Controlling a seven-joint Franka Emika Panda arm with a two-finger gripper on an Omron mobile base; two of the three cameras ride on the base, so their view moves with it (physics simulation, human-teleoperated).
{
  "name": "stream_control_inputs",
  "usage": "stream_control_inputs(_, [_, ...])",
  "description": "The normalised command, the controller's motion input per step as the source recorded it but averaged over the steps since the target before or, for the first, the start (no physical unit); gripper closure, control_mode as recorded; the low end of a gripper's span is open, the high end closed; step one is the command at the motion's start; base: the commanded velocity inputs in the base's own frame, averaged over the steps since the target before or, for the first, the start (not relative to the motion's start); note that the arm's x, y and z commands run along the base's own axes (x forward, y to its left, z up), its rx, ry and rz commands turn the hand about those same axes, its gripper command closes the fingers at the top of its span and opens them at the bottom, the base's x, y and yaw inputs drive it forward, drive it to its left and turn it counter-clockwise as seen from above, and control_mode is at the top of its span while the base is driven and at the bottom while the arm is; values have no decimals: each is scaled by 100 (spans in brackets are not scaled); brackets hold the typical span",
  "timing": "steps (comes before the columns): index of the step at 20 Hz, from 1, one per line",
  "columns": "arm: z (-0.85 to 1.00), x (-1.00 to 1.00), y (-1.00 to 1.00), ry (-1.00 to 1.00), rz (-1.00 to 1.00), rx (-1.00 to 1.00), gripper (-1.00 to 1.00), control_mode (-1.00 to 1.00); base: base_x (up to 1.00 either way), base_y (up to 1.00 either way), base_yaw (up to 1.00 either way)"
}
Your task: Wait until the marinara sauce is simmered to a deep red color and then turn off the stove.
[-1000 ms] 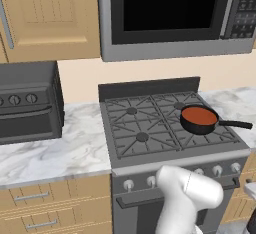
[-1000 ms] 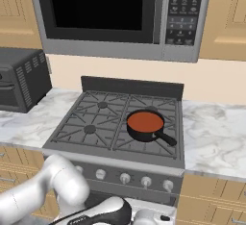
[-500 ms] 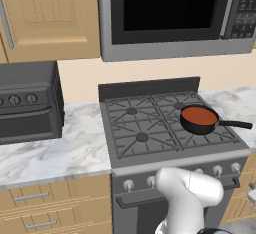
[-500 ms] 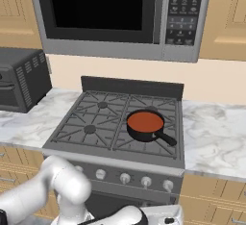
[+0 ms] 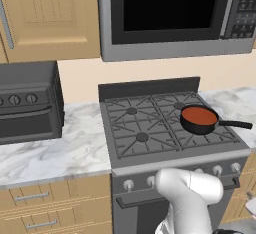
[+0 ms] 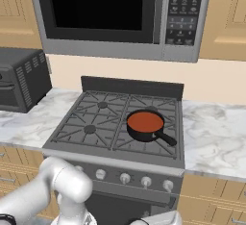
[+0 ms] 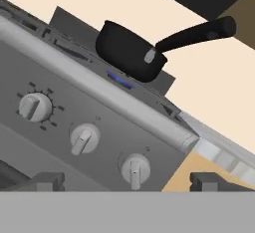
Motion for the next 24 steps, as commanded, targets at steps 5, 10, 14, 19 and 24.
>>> stream_control_inputs(5, [-17, 24, -1, 0, -1, -7, -100, -100, 0, 0, 0])
stream_control_inputs(10, [0, 27, 0, 0, -7, -1, -100, -100, 0, 0, 0])
stream_control_inputs(14, [0, 32, 0, 0, -8, 0, -100, -100, 0, 0, 0])
stream_control_inputs(19, [0, 32, 0, 0, -7, 0, -100, -100, 0, 0, 0])
stream_control_inputs(24, [0, 29, 0, 1, -4, 0, -100, -100, 0, 0, 0])
